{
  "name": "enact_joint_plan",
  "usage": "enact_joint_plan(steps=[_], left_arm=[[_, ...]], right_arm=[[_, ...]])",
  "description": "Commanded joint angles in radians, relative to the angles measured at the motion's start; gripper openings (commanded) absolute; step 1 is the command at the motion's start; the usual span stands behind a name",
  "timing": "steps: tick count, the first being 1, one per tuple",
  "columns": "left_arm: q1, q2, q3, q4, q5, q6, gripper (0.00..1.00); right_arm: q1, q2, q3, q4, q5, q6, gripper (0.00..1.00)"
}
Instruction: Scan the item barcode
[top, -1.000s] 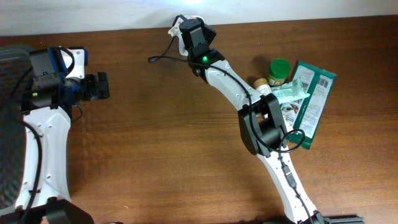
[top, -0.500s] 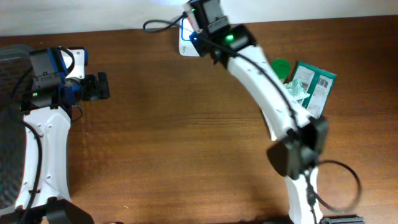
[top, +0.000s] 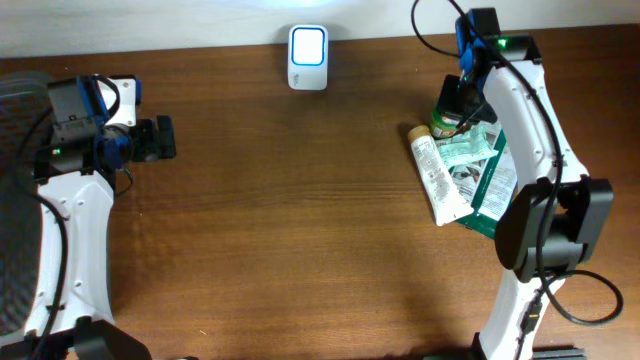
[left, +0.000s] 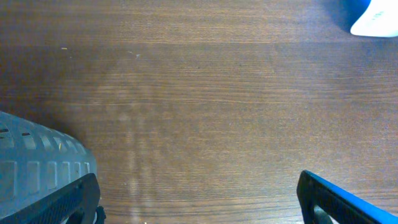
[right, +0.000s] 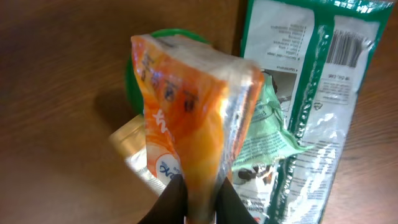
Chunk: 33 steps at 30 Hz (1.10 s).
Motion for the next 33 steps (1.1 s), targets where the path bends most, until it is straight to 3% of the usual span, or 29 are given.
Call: enact_joint_plan(steps=[1,4,8,13,21,22,23,26,33], left_arm=[[0.003,-0.004,0.000,0.000,0.011,0.013,0.99],[0.003,-0.004,0.000,0.000,0.011,0.013,0.99],[0.003,-0.004,0.000,0.000,0.011,0.013,0.99],[0.003,-0.004,0.000,0.000,0.011,0.013,0.99],[0.003,-0.004,0.000,0.000,0.011,0.013,0.99],[0.003,-0.004,0.000,0.000,0.011,0.013,0.99],[0.003,-0.004,0.000,0.000,0.011,0.013,0.99],[0.003,-0.004,0.000,0.000,0.011,0.013,0.99],[0.003,-0.004,0.000,0.000,0.011,0.013,0.99]], right_arm=[[-0.023,-0.007,-0.084,0.144,-0.019,0.006,0.12],[-0.023,-0.007,-0.095,0.244,-0.040,0.006,0.28],[-0.023,-0.016,-0.093,0.190,-0.048,0.006,0.65],[0.000,-0.200,-0.093,0.149,-0.089,-0.104,0.67],[0.237,-0.590,-0.093,-0.064,-0.088,-0.171,0.71],[0.259,-0.611,-0.093,-0.106,-0.088,-0.171,0.77],[0.277,-0.623,-0.093,-0.142,-0.089,-0.171,0.99],[0.319,-0.629,-0.094,-0.278,-0.088,-0.171,0.99],[0.319,-0.631,-0.094,-0.322,-0.056,-0.167,0.98]])
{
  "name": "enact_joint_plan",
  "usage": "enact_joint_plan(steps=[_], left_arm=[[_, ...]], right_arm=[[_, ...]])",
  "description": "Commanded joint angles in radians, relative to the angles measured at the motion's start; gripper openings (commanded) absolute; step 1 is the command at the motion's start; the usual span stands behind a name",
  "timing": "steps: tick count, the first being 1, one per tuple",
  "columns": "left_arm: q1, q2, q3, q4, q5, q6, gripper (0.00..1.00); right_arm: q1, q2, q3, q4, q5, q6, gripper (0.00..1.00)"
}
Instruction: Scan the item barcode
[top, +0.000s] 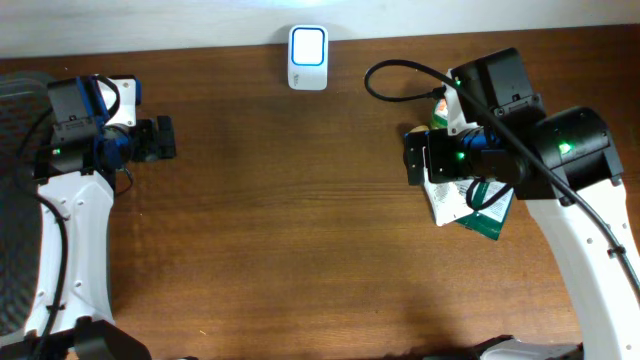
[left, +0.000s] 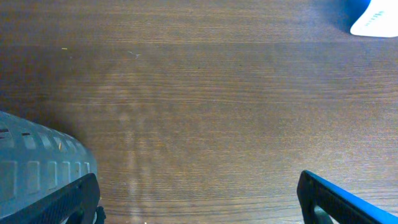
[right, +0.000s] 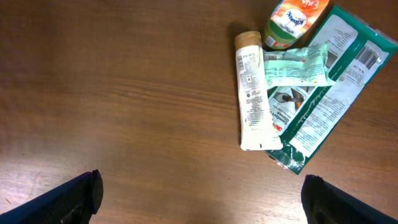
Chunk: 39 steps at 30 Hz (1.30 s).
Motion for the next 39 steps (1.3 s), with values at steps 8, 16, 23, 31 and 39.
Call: enact_joint_plan(steps=[8,16,23,31,39], left_arm=[[0.003,-0.004,0.000,0.000,0.011,0.013,0.99],[0.003,-0.004,0.000,0.000,0.011,0.013,0.99],[0.003,-0.004,0.000,0.000,0.011,0.013,0.99],[0.003,-0.004,0.000,0.000,0.011,0.013,0.99],[0.003,-0.004,0.000,0.000,0.011,0.013,0.99]], right_arm=[[-0.010,-0.136,-0.063,0.168,0.157,-0.072,0.98],[-0.219,-0.672,-0.939,0.825,-0.099,-0.291,0.98],[-0.239,-1.241,-1.592,1.164,-0.163,-0.295,0.98],[-0.237,-1.450,-1.780,1.244,-0.162,-0.292,0.98],[-0.237,-1.466,-1.846,1.460,-0.162,-0.291,0.98]])
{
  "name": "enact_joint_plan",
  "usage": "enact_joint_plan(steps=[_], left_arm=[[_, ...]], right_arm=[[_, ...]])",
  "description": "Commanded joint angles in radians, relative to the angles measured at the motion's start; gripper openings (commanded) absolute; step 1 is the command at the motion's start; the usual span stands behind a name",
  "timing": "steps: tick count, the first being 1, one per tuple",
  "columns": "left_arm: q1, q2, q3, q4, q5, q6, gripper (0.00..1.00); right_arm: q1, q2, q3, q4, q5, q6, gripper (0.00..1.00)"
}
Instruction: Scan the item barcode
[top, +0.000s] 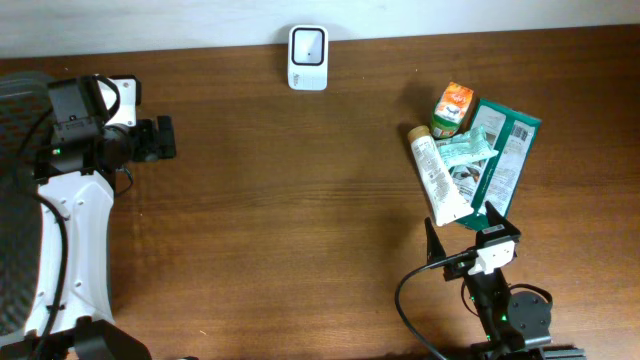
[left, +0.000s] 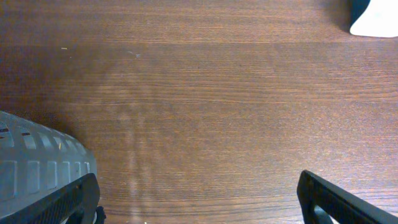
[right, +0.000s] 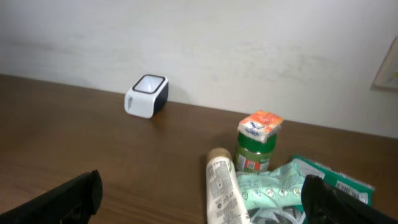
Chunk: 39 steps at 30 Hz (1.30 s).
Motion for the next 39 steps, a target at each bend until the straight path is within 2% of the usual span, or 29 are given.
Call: enact_joint_plan(steps=[1,18,21,24,25,27,30,33,36,39], left_arm=[[0.003,-0.004,0.000,0.000,0.010,0.013,0.99],[0.003,-0.006,0.000,-0.008,0.006,0.013,0.99],[0.003,-0.111,-0.003,-0.029,0.006,0.013,0.99],[0.003,-0.304,-0.071,-0.029,-0.034,0.014,0.99],[0.003,-0.380,-0.124,-0.021,-0.073,0.014,0.99],[0.003,-0.529,-0.254,0.020,-0.060,0.013,0.99],[-0.027,-0.804,-0.618,0.395,-0.013,0.016,0.99],[-0.058,-1.038,-0.937,0.689,-0.016,0.016,0.99],[-0.058,-1.204,-1.136,0.783,-0.024,0.022,0.99],[-0.058,-1.321,-1.280,0.861,-0.023,0.077,0.99]], right_arm=[[-0.003,-0.011,-0.027,-0.012,-0.014,-0.003,0.98],[-0.003,-0.011,-0.027,-0.048,-0.024,-0.003,0.98],[-0.003,-0.011,-0.027,-0.048,-0.024,-0.003,0.98],[-0.003,-0.011,-0.027,-0.048,-0.024,-0.003,0.98],[-0.003,-0.011,-0.027,-0.048,-0.024,-0.003,0.98],[-0.003,-0.011,-0.027,-0.048,-0.024,-0.003,0.98],[-0.003,-0.011,-0.027,-0.048,-0.024,-0.003,0.98],[-0.003,-0.011,-0.027,-0.048,-0.024,-0.003,0.98],[-0.003,-0.011,-0.027,-0.048,-0.024,-0.003,0.98],[-0.003,-0.011,-0.027,-0.048,-0.024,-0.003,0.98]])
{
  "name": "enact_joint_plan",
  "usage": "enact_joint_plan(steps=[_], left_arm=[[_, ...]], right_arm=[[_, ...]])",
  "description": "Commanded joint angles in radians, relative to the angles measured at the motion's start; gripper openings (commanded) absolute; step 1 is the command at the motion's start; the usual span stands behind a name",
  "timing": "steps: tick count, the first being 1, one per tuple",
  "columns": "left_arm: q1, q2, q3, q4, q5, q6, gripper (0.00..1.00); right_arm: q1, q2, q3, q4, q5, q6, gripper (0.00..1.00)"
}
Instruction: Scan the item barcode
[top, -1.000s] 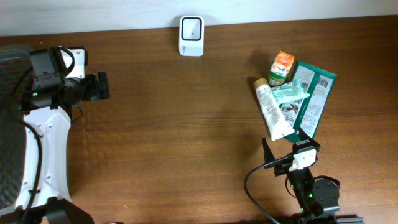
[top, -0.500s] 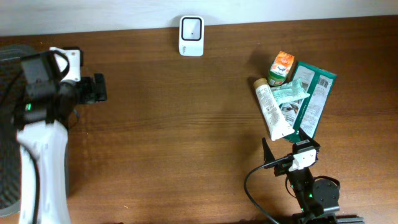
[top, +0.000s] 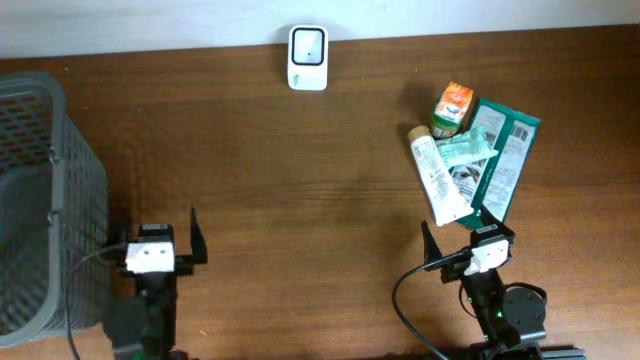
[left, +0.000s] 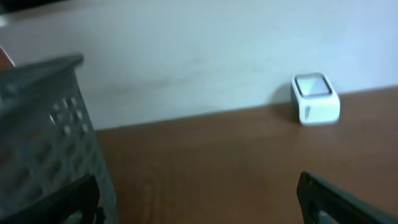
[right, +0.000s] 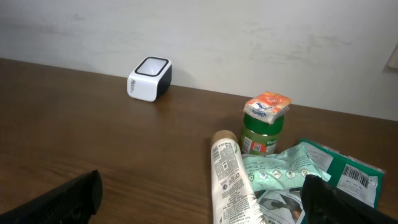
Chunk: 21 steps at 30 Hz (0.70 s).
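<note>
The white scanner (top: 307, 45) stands at the table's back edge, its window dark; it also shows in the left wrist view, scanner (left: 315, 106), and the right wrist view, scanner (right: 149, 79). The items lie at the right: an orange packet (right: 267, 102) on top of a green jar (right: 261, 134), a white tube (right: 233, 180), a mint pouch (top: 470, 148) and a dark green bag (top: 505, 165). My left gripper (left: 199, 210) is open and holds nothing, low at the front left. My right gripper (right: 202, 210) is open and holds nothing, just in front of the tube.
A grey mesh basket (top: 40, 190) stands at the left edge, close beside my left arm; it fills the left of the left wrist view, basket (left: 43, 137). A white wall runs behind the table.
My left arm has gone from the far left beside the basket to the table's front left. Its camera now looks level at the wall and scanner. The right arm has hardly moved.
First my right gripper was shut on the orange packet over the green jar, and the scanner glowed blue. Then it was open above the table with the packet resting on the jar. Then it sat low at the front edge, scanner dark. Now both arms sit low in front.
</note>
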Motion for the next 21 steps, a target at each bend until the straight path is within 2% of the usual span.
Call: enact_joint_plan(steps=[1,4,8,9,21], left_arm=[[-0.003,-0.100,-0.127,0.089,0.004,0.046,0.99],[-0.003,-0.184,-0.201,0.076,0.004,0.061,0.99],[-0.007,-0.324,-0.200,-0.144,0.002,0.076,0.99],[-0.011,-0.319,-0.200,-0.156,-0.026,0.076,0.99],[-0.016,-0.319,-0.200,-0.157,-0.032,0.075,0.99]], right_arm=[[-0.003,-0.007,-0.006,-0.004,-0.013,-0.003,0.98],[-0.003,-0.007,-0.006,-0.004,-0.013,-0.003,0.98],[-0.003,-0.007,-0.006,-0.004,-0.013,-0.003,0.98],[-0.003,-0.007,-0.006,-0.004,-0.013,-0.003,0.98],[-0.003,-0.007,-0.006,-0.004,-0.013,-0.003,0.98]])
